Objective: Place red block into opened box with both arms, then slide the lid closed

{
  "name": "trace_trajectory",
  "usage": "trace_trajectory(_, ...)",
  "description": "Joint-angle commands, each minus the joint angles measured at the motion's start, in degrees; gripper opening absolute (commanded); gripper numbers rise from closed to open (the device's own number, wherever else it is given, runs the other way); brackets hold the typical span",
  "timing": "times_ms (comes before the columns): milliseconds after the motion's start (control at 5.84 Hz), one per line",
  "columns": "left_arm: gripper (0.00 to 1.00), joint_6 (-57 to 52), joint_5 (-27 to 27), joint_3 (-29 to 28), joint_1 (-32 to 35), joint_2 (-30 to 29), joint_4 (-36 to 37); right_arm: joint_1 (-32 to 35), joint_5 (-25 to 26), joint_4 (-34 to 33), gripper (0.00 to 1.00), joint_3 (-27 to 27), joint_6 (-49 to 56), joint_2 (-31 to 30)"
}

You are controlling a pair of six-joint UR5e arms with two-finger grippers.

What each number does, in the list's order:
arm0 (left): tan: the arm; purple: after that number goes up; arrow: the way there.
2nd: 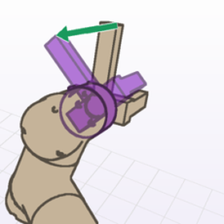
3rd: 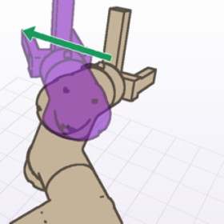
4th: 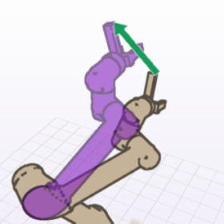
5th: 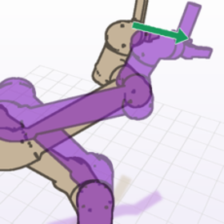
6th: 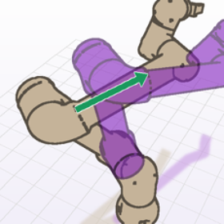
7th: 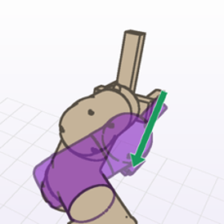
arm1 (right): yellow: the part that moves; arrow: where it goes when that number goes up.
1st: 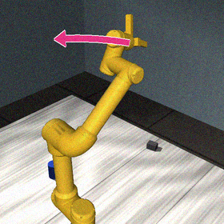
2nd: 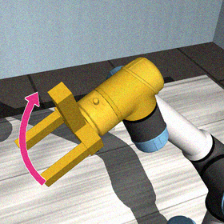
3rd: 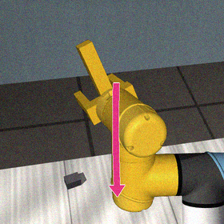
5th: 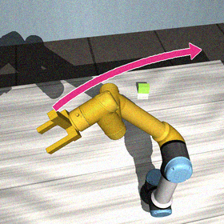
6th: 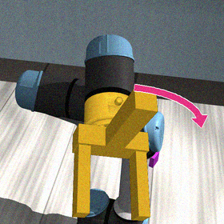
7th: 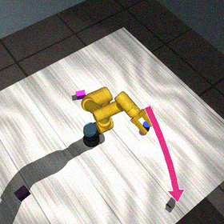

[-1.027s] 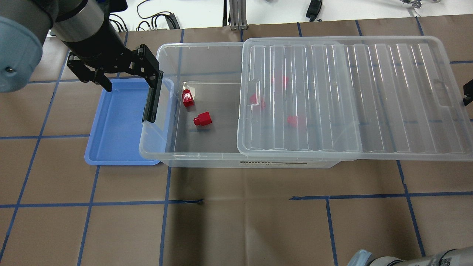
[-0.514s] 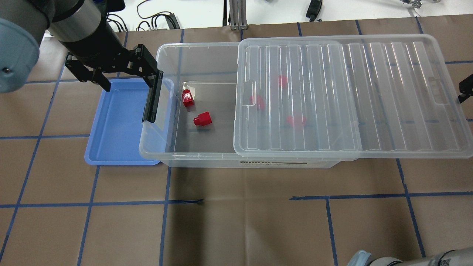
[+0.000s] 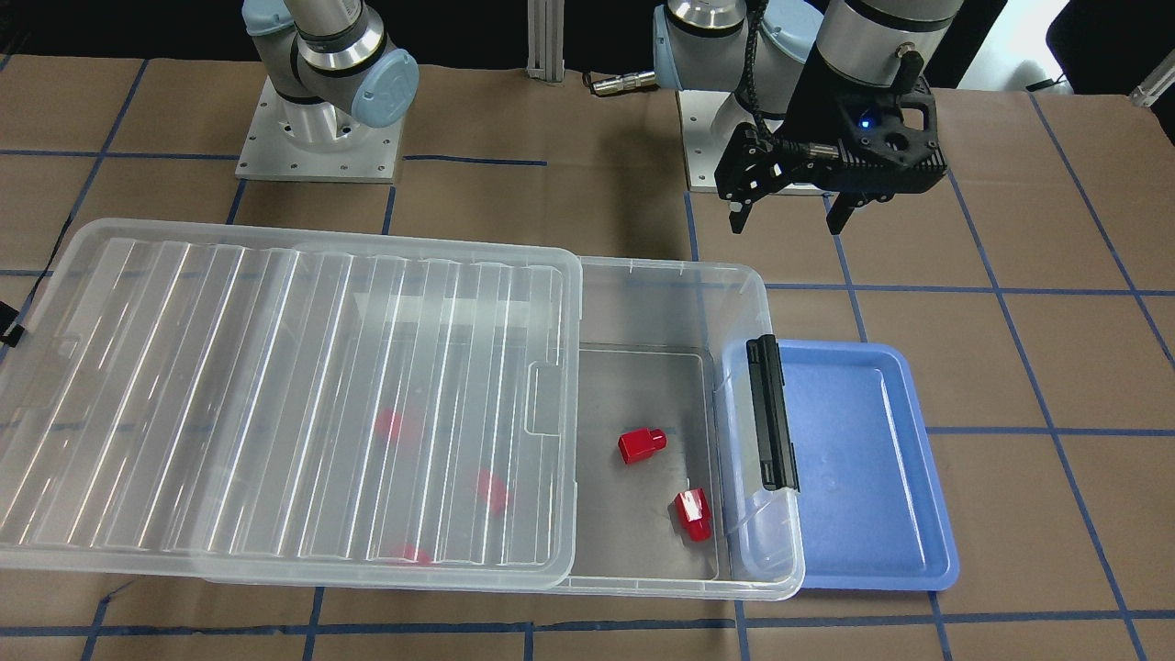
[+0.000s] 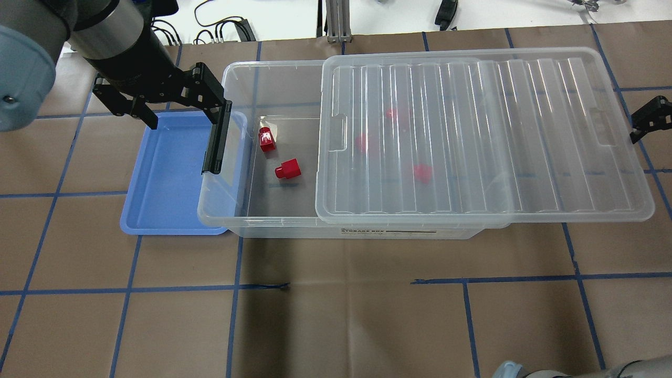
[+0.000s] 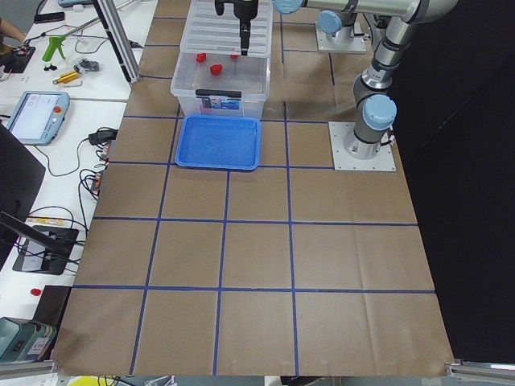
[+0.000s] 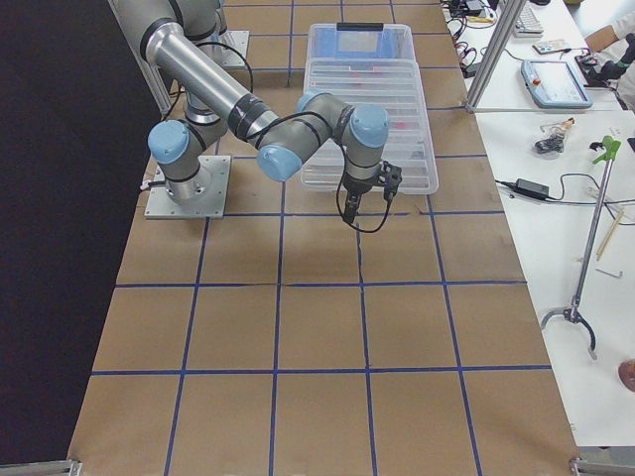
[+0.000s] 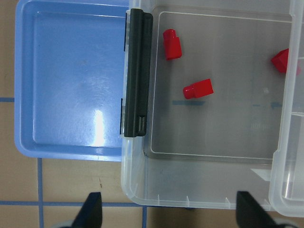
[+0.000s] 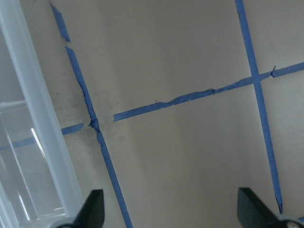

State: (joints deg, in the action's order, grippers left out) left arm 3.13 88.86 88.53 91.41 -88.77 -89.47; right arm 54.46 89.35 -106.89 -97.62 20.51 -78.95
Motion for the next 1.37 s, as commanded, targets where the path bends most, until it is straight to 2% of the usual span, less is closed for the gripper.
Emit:
trace_trajectory(0, 1.0, -0.05, 0.0, -0.02, 0.0, 0.0, 0.0, 2.04, -0.05, 0.19, 1.0, -0.03, -0.12, -0.06)
trace_trajectory(856, 1.0, -0.14, 0.0, -0.02, 0.0, 0.0, 0.0, 10.56, 0.12, 0.28, 1.0, -0.03, -5.29, -0.85)
trace_trajectory(1198, 1.0, -0.05, 0.08, -0.02, 0.0, -0.09, 0.09, 11.11, -0.05, 0.8, 1.0, -0.03, -5.39, -0.94)
